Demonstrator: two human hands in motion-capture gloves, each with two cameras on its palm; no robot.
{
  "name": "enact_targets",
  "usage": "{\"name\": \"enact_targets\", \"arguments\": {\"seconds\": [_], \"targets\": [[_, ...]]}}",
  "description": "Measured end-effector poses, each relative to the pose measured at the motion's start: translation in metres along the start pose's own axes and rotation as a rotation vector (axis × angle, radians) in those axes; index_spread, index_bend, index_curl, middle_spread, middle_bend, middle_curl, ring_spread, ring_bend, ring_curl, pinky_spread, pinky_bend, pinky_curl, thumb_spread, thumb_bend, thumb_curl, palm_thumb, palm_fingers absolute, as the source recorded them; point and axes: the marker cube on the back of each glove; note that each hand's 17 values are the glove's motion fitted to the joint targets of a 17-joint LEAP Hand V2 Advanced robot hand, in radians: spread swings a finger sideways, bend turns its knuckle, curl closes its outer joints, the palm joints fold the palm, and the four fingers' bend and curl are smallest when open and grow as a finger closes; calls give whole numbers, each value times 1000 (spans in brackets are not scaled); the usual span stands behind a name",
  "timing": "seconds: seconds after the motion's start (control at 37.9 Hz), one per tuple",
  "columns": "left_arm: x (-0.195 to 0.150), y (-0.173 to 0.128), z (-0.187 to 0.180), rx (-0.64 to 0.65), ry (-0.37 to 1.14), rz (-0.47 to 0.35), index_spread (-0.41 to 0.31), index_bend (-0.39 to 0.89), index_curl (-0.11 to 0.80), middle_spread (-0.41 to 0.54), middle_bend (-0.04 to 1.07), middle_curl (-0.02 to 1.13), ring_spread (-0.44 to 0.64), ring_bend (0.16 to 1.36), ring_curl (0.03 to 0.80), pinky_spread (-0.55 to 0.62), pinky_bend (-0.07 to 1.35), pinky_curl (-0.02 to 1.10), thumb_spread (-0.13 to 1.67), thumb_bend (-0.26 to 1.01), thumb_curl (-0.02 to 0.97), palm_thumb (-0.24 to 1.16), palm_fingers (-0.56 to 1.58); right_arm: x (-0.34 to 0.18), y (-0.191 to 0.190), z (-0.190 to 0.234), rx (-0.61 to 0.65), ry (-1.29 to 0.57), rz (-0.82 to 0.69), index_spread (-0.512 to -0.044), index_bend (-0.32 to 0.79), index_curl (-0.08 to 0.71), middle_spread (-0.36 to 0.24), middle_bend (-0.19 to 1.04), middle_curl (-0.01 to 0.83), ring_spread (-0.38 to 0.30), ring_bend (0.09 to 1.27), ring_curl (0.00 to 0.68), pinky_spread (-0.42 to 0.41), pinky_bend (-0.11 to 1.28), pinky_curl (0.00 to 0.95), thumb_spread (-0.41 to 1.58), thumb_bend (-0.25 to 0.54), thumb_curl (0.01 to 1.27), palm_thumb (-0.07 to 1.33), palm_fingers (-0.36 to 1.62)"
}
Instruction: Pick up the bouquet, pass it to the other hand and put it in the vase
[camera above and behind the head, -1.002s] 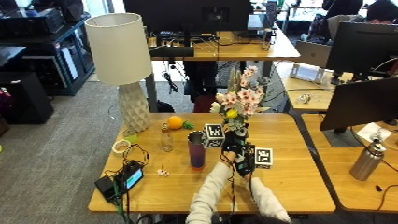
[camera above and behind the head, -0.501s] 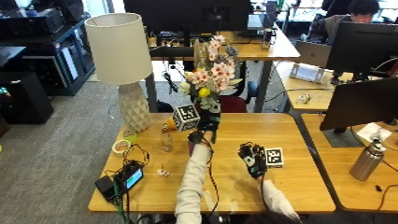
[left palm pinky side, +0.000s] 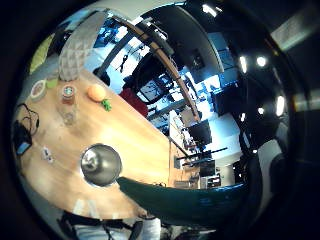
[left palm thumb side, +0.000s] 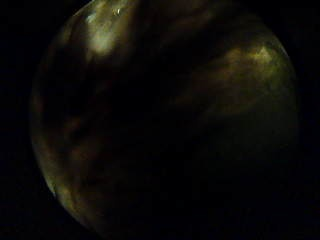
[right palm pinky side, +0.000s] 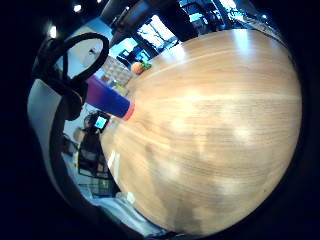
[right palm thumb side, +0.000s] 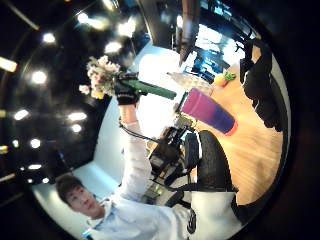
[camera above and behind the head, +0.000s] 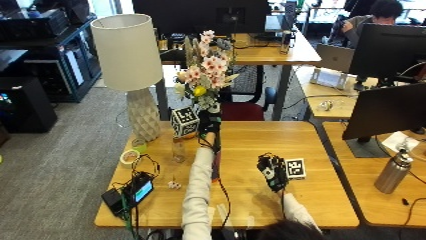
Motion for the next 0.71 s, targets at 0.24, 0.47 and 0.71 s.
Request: {"name": "enact_targets", "arguments": {"seconds": [0.24, 0.47, 0.71], "targets": [[-35, -9, 2, 7, -25, -31, -405, 566, 605, -369, 784, 567, -406, 762, 482, -423, 598, 451, 239, -28, 767, 839, 1413, 1, 3, 0, -14, -3, 9, -190, 110, 333, -62, 458, 496, -132, 708, 442, -226, 592, 406, 1012, -23, 496, 731, 1206], [-63, -17, 3, 19, -42, -54, -405, 566, 611, -368, 789, 563, -405, 761, 481, -422, 604, 448, 237, -30, 783, 837, 1410, 2, 5, -1, -9, 9, 43, -189, 115, 323, -62, 456, 500, -132, 699, 444, -226, 580, 406, 1017, -25, 486, 731, 1212], [-81, -12, 1, -2, -79, -57, -403, 566, 616, -364, 794, 561, -404, 763, 481, -425, 600, 444, 232, -29, 798, 839, 1407, 5, 3, 1, -13, 4, -23, -186, 117, 317, -61, 453, 502, -132, 696, 448, -216, 570, 405, 1018, -23, 479, 735, 1214]]}}
